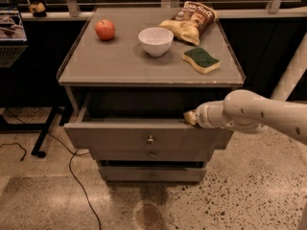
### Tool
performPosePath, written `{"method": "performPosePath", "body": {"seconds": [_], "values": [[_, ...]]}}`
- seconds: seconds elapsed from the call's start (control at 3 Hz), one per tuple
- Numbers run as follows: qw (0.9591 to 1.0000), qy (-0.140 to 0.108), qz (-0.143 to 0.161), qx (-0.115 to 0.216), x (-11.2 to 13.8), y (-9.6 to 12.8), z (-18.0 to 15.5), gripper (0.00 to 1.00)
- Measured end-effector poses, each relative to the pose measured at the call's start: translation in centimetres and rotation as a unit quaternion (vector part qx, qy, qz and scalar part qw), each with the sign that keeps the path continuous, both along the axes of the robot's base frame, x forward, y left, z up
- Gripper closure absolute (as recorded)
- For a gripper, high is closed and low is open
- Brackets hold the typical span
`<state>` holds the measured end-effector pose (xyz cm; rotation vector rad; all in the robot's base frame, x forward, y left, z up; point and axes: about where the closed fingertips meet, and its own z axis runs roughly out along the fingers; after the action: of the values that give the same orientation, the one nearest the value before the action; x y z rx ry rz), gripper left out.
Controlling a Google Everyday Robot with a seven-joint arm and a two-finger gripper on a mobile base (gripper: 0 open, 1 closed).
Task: Open top drawer
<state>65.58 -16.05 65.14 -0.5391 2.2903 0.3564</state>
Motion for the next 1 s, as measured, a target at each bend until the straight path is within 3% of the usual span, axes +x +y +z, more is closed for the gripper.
{"method": "performPosePath", "body": {"seconds": [0.33, 0.67, 1.0], "values": [[0.9997, 0.015, -0.012, 0.017, -1.8, -0.9, -0.3, 1.00], [0.9997, 0.015, -0.012, 0.017, -1.7, -0.9, -0.3, 1.00], [0.9977, 0.036, -0.028, 0.049, -4.8, -1.4, -0.5, 1.00]]}}
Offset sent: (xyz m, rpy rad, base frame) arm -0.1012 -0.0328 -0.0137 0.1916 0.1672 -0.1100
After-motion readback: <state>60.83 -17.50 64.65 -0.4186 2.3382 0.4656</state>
